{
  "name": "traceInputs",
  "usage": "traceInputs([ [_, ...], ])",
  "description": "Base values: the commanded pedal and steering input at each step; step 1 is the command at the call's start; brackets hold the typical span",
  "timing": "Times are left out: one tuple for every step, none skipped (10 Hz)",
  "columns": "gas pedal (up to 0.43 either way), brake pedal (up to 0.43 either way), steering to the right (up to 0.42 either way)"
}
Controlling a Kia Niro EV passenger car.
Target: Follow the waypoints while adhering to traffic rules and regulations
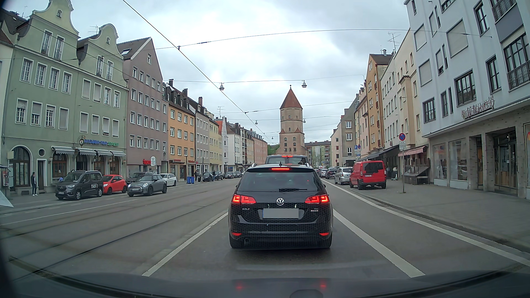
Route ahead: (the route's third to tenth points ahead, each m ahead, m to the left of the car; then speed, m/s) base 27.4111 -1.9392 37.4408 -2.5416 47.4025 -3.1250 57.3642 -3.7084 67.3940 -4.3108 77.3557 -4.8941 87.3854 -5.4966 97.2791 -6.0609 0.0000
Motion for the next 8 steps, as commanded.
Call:
traceInputs([
  [0.0, 0.207, -0.004],
  [0.0, 0.207, -0.004],
  [0.0, 0.207, -0.004],
  [0.0, 0.207, -0.004],
  [0.0, 0.207, -0.004],
  [0.0, 0.207, -0.004],
  [0.0, 0.207, -0.004],
  [0.0, 0.207, -0.004],
])
